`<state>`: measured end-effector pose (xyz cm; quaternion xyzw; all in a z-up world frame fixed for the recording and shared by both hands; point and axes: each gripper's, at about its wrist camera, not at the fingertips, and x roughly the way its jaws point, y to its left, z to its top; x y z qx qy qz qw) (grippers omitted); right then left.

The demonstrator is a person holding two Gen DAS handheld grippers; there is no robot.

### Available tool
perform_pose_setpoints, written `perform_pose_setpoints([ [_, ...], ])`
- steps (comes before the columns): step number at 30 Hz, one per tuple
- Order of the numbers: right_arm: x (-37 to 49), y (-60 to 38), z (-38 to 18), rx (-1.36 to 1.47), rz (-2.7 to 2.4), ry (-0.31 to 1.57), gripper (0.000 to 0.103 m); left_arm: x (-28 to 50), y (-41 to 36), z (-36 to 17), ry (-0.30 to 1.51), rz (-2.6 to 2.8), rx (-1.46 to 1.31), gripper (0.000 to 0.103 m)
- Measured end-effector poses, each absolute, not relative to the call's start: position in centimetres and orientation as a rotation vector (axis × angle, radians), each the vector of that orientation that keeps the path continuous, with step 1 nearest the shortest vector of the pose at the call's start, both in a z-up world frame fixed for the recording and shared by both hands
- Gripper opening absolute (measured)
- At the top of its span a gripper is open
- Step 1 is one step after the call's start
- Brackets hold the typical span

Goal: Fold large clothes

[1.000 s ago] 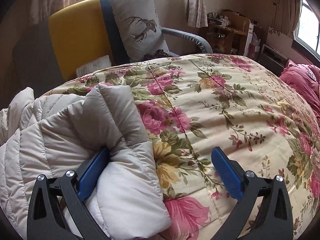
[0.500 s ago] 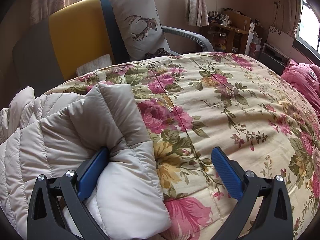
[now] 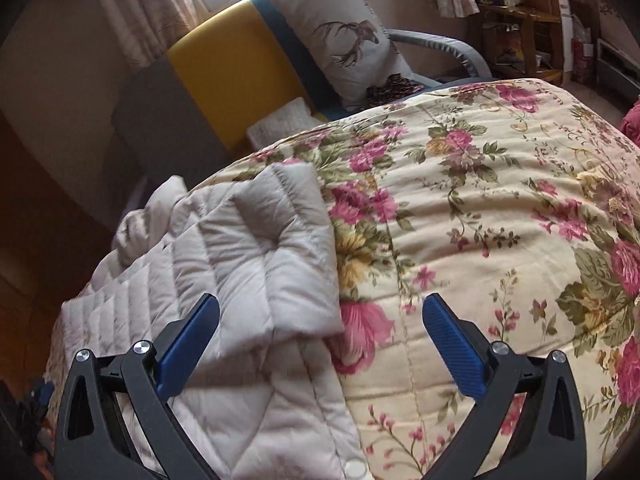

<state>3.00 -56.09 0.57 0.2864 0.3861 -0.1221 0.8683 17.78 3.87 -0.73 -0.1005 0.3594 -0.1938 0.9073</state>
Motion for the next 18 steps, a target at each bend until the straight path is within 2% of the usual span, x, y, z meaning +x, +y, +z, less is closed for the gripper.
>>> perform_pose_setpoints([
  [5, -3.4, -54.3, -0.6, 0.598, -0.111, 0.837, 0.083, 14.2, 8.4, -2.4, 0.794, -0.421, -0.22, 0.089],
  [7, -6.1, -53.7, -1.1, 0.606, -0.06, 0.839, 0.083, 12.8, 9.5, -3.5, 0.823, -0.424, -0.21, 0.077],
  [9, -8.4, -53.2, -1.9, 0.627, -0.022, 0.854, 0.082, 11.5, 10.4, -4.9, 0.865, -0.434, -0.204, 0.074],
  [13, -12.4, -52.6, -4.1, 0.728, 0.031, 0.872, 0.077, 9.1, 11.9, -6.9, 0.913, -0.454, -0.24, 0.073],
  [18, -15.8, -51.3, -5.3, 0.82, 0.133, 0.794, 0.076, 6.0, 13.2, -8.6, 0.957, -0.551, -0.356, 0.074],
])
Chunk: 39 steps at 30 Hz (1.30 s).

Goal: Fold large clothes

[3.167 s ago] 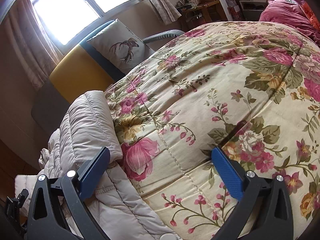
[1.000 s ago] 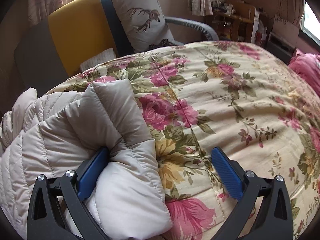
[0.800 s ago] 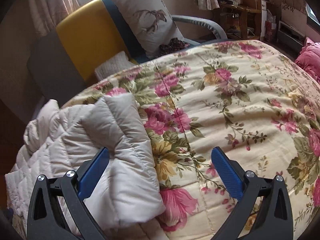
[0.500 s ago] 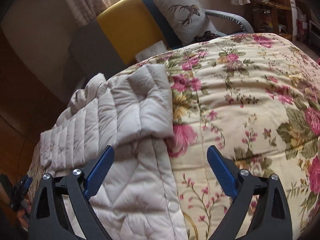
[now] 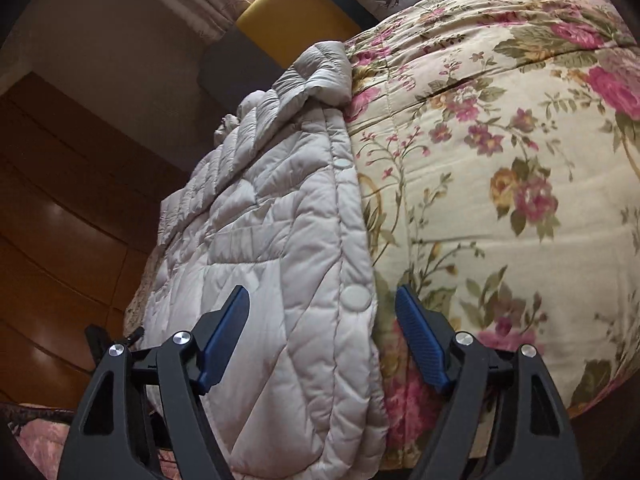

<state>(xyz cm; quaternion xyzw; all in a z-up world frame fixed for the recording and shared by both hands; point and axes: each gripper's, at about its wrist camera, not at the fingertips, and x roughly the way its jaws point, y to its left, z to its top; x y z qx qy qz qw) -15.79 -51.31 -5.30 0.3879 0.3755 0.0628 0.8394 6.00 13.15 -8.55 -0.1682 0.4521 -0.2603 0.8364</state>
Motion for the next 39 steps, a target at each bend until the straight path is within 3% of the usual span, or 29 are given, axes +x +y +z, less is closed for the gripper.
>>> perform_pose_setpoints([
  [9, -17.4, -48.8, -6.4, 0.954, 0.3, 0.761, 0.075, 1.8, 12.5, -9.0, 1.003, -0.715, -0.453, 0.074],
  [13, -17.8, -48.8, -7.1, 0.98, 0.342, 0.793, 0.07, 0.7, 12.4, -9.7, 1.057, -0.792, -0.531, 0.072],
  [17, -18.7, -48.2, -7.8, 1.001, 0.397, 0.82, 0.069, -0.1, 10.6, -10.1, 1.092, -0.852, -0.486, 0.063],
  [18, -18.5, -48.0, -8.0, 1.021, 0.409, 0.816, 0.068, -0.2, 9.9, -10.1, 1.097, -0.869, -0.474, 0.056],
  [22, -16.8, -45.7, -8.7, 1.064, 0.471, 0.824, 0.056, -0.2, 7.8, -9.8, 1.108, -0.936, -0.476, 0.037],
  [25, -15.5, -44.4, -7.8, 1.013, 0.504, 0.838, 0.038, -0.3, 7.4, -8.3, 1.051, -0.951, -0.464, 0.025],
  [29, -15.2, -44.5, -4.9, 1.004, 0.581, 0.702, 0.027, -0.5, 7.9, -5.3, 0.926, -0.968, -0.52, 0.019],
  [39, -16.3, -45.1, 2.0, 0.973, 0.766, 0.449, 0.026, -2.5, 9.6, 1.7, 0.677, -1.073, -0.649, 0.015],
])
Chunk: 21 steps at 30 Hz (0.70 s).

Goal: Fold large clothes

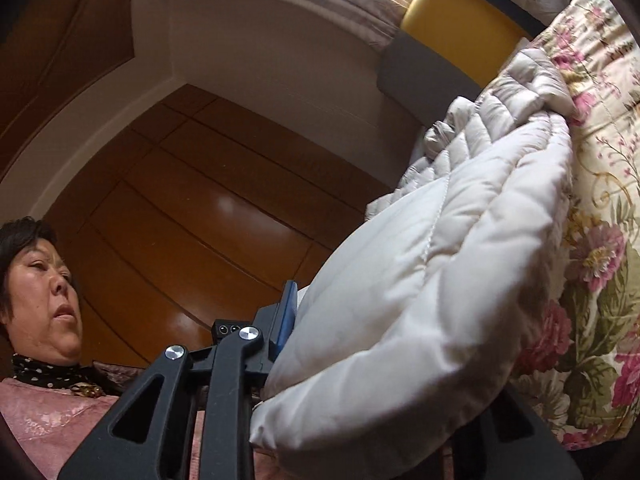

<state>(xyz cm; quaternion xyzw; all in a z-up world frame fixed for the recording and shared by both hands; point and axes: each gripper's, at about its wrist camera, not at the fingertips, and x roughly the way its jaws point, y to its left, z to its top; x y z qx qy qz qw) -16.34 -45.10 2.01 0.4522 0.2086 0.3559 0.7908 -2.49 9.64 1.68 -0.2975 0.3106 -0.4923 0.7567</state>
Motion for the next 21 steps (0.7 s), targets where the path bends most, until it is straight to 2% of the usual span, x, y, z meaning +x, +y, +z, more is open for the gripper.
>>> perform_pose_setpoints([
  [5, -18.1, -45.0, 4.8, 0.923, 0.897, 0.362, 0.026, -4.1, 11.6, 4.7, 0.602, -1.149, -0.735, 0.015],
  [12, -21.5, -44.1, 6.6, 0.941, 1.105, 0.278, 0.026, -5.9, 13.3, 7.7, 0.587, -1.256, -0.88, 0.015],
  [21, -16.6, -46.2, 4.2, 1.028, 0.997, 0.295, 0.026, -1.1, 12.0, 7.5, 0.662, -1.156, -0.863, 0.026],
])
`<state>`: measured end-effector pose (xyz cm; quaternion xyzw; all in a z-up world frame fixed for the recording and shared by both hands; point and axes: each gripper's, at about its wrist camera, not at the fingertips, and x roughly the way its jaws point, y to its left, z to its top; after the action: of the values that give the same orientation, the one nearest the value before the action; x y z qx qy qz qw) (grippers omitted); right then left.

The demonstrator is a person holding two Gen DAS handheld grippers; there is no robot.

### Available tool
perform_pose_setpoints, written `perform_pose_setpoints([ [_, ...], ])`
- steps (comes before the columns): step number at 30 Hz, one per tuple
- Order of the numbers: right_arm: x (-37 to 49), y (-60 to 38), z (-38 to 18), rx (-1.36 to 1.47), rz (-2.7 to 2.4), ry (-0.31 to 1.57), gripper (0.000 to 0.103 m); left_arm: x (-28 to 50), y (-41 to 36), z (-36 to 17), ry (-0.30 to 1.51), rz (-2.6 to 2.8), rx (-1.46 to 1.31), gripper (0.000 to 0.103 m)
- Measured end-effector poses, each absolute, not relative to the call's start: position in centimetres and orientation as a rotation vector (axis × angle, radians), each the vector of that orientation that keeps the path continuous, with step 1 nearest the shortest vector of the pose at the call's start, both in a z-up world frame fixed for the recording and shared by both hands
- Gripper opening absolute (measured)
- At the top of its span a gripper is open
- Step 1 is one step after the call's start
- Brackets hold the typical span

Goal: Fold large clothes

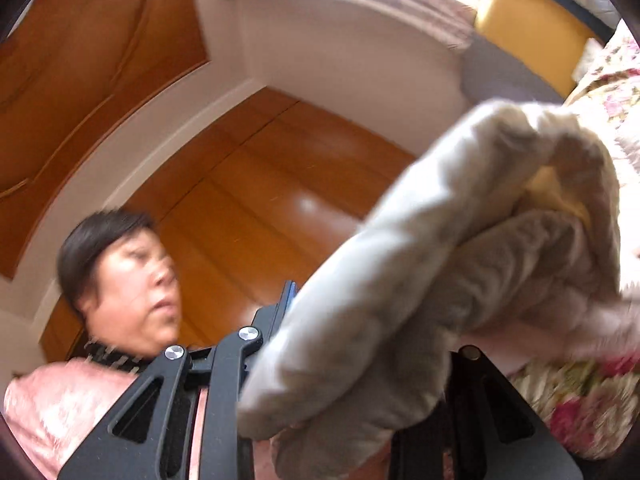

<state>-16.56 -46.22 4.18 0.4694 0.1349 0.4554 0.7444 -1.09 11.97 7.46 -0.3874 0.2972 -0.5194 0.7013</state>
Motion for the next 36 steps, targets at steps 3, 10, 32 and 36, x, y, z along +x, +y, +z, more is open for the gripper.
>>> perform_pose_setpoints([
  [3, -13.5, -47.3, 4.0, 1.015, 0.908, 0.314, 0.028, 2.9, 10.2, 6.9, 0.682, -1.114, -0.844, 0.027],
  [10, -5.6, -48.4, 2.0, 0.984, 0.736, 0.359, 0.03, 12.0, 6.4, 3.3, 0.77, -0.906, -0.806, 0.034],
  [32, 0.1, -45.9, 1.3, 0.507, 0.113, 0.552, 0.088, 16.6, 0.5, -4.2, 0.702, -0.504, -0.259, 0.097],
  [36, 2.4, -41.1, 0.9, 0.187, 0.06, 0.654, 0.092, 15.2, -0.6, -3.8, 0.712, -0.461, -0.186, 0.097],
])
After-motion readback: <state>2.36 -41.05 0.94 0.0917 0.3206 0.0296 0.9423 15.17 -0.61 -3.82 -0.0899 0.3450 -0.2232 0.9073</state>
